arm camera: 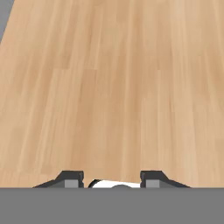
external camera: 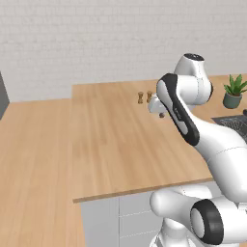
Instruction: Take a straw from the drawer in front and place it inside the glass cup on the dining counter.
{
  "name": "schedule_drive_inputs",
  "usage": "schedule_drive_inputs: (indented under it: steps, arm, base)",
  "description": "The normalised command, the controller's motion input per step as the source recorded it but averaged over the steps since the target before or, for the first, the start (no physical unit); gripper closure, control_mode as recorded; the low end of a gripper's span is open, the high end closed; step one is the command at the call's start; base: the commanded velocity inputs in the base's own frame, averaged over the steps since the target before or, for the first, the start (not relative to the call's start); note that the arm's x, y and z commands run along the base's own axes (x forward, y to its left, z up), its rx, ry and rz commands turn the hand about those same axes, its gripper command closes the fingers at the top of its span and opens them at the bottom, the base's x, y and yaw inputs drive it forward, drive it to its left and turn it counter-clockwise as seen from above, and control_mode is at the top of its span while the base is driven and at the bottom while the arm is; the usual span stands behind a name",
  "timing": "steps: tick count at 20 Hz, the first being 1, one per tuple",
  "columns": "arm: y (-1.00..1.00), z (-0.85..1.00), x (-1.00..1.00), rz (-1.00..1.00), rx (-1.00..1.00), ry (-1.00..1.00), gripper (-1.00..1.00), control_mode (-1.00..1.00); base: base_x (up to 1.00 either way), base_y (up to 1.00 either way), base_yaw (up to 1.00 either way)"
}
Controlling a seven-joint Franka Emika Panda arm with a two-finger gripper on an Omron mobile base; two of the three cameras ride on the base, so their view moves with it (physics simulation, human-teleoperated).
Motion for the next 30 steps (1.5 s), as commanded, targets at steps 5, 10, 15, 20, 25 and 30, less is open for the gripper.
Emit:
schedule_drive_inputs:
  steps: [5,10,15,20,25,30]
  arm:
    - [0.0,0.0,0.0,0.0,0.0,0.0,-1.0,1.0]
    - [0.0,0.0,0.0,0.0,0.0,0.0,-1.0,1.0]
    - [0.0,0.0,0.0,0.0,0.0,0.0,-1.0,1.0]
    - [0.0,0.0,0.0,0.0,0.0,0.0,-1.0,1.0]
    - [0.0,0.0,0.0,0.0,0.0,0.0,-1.0,1.0]
    - [0.0,0.0,0.0,0.0,0.0,0.0,-1.0,1.0]
  base:
    - [-0.38,0.02,0.0]
    - [-0.97,0.26,-0.01]
    - [-0.36,0.48,-0.43]
    - [0.0,0.61,-0.68]
    - [0.0,0.67,-0.66]
    - [-0.03,0.8,-0.61]
